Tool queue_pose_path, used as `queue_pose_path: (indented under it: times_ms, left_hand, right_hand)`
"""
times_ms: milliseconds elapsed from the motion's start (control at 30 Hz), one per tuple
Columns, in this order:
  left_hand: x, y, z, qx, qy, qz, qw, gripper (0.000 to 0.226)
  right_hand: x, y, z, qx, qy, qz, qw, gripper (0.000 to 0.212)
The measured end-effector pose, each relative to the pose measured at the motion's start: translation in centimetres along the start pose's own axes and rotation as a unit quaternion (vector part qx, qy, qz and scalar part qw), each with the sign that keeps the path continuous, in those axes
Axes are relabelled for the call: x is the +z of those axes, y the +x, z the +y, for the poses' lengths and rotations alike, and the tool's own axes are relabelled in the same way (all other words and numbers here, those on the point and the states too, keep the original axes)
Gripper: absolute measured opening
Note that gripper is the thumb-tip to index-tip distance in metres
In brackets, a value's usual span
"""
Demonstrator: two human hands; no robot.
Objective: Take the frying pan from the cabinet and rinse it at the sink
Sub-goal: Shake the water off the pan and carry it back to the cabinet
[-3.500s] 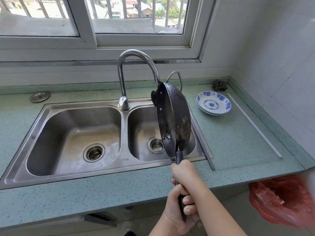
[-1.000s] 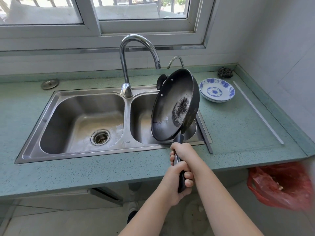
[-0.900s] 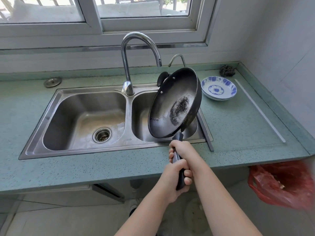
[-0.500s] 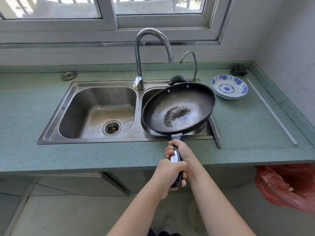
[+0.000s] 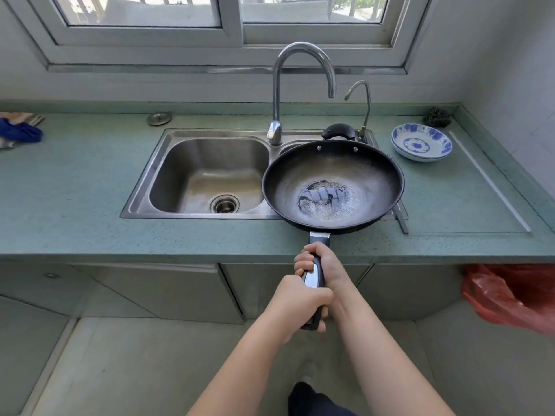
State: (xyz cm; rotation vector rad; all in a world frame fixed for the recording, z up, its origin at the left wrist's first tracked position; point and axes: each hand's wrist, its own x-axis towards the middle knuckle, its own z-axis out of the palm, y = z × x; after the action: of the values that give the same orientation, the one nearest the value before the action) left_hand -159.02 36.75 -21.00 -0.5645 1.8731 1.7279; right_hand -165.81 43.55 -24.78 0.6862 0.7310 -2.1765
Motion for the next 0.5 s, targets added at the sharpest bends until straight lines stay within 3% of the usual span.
queue_pose_path:
  times_ms: [500]
  left_hand:
    - [-10.6, -12.2, -9.8, 0.020, -0.022, 0.073, 0.997, 0.011]
  right_hand:
    - [6.5, -3.0, 17.4, 0.037, -0.060, -0.048, 0.996, 0.052]
